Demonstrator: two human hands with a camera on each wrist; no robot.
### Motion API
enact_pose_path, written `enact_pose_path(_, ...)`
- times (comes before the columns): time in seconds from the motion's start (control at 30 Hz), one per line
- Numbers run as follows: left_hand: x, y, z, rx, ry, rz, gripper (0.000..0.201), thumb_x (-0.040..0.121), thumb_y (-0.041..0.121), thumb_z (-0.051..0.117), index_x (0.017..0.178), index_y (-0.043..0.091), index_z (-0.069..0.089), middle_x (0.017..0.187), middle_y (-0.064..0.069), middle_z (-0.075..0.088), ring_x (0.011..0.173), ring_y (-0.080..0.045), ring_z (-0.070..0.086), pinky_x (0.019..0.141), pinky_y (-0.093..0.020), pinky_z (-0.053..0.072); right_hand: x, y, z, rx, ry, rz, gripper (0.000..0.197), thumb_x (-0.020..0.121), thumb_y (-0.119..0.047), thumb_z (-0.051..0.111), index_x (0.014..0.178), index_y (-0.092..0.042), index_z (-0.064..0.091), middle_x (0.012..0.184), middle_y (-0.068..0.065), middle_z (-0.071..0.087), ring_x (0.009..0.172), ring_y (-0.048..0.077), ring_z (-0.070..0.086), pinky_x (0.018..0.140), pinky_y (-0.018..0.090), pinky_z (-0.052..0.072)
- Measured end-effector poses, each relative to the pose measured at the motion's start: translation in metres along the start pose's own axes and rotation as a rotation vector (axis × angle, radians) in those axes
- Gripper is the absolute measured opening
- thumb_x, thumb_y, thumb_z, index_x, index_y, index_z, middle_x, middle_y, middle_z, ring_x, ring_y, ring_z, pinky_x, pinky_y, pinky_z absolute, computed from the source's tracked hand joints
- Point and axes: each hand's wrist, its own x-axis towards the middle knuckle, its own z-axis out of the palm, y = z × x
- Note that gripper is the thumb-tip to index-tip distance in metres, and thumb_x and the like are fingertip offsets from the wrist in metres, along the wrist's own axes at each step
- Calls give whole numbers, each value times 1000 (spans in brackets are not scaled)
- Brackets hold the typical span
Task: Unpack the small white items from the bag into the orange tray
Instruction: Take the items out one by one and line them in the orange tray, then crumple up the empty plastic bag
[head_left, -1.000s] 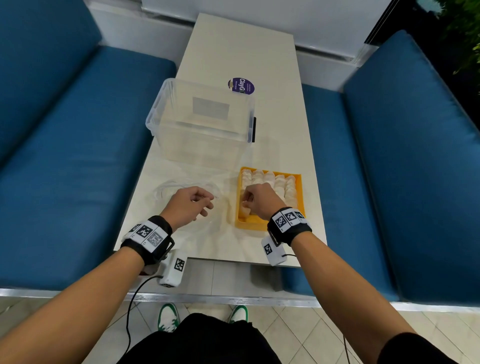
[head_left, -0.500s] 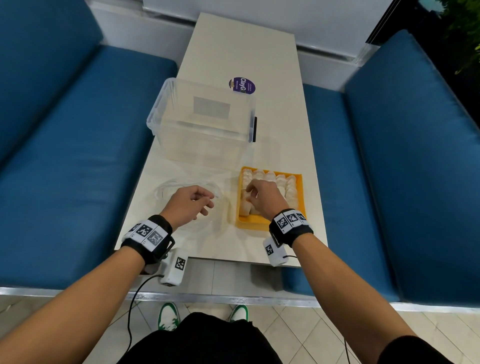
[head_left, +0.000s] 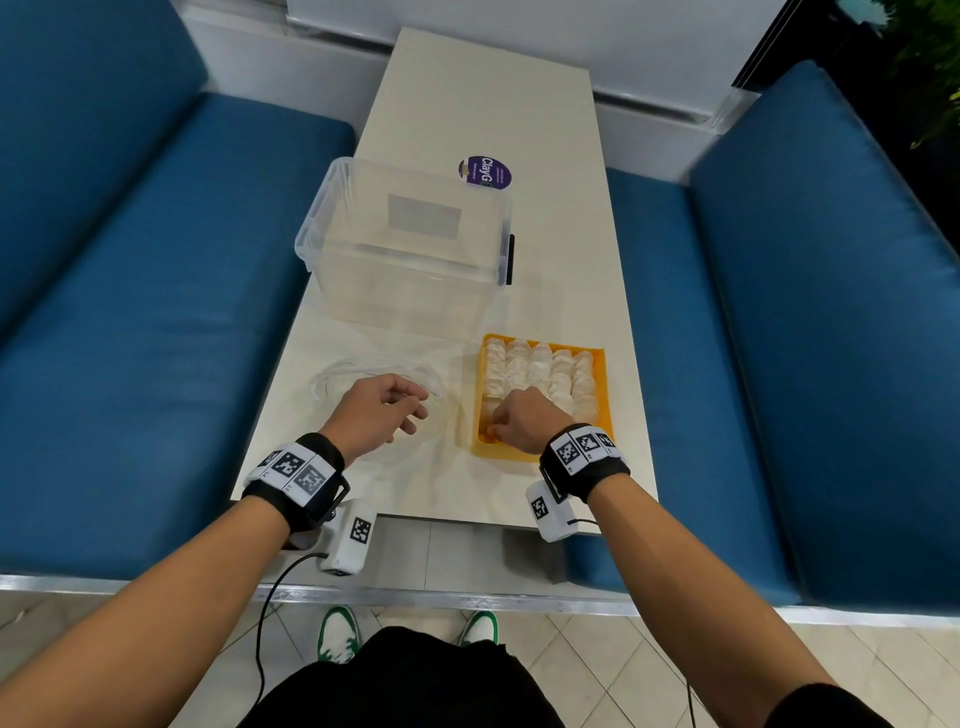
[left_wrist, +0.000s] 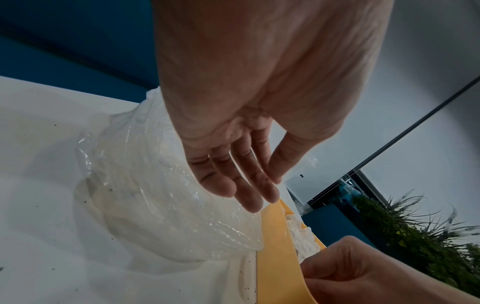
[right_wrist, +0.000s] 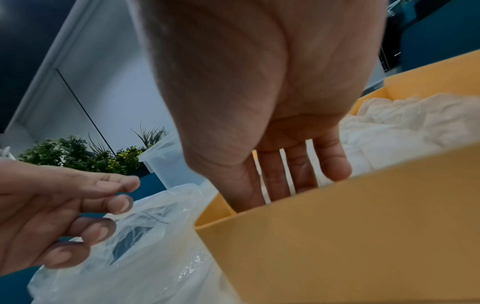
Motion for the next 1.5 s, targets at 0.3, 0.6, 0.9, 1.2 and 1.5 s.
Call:
enact_pose_path(0.3,-1,-1,-4,-2,8,0,14,100,13,59,106,18,71,93,1,79,77,-15,73,64,-30,50,-3,-2,0,-2,42,2,18,92,-26,67,100,-17,79,97,4,74,86,21,67,78,33,57)
enact_pose_path(0.6,4,5,-35,24,108,70,15,100,14,61,104,21,73,91,2,78,68,-13,67,62,-26,46,-1,-21,-26,96,243,-135,16,94,-22,65,91,-12,77,87,4,74,79,18,67,71,28,53)
enact_pose_path(0.9,22,-10,-78,305,360,96,16,95,20,64,106,29,70,117,-1,60,103,-20,58,91,-32,46,32,-85,-16,153,340,-162,22,92,-19,67,112,-12,69,102,5,68,92,20,60,90,36,50)
enact_pose_path(1.2,24,-39,-96,371,199,-267,16,92,27,67,101,14,66,110,-11,70,100,-32,74,86,-43,62,46,-110,8,-93,66,129,33,99,-14,56,128,-1,47,130,20,51,112,34,57,78,32,42)
enact_pose_path(1.5,30,-38,-101,-89,248,-72,45,93,39,72,134,25,59,111,-3,65,85,-18,61,76,-32,51,39,-119,12,436,292,127,38,89,-11,57,127,-11,57,79,11,69,70,28,71,60,31,54)
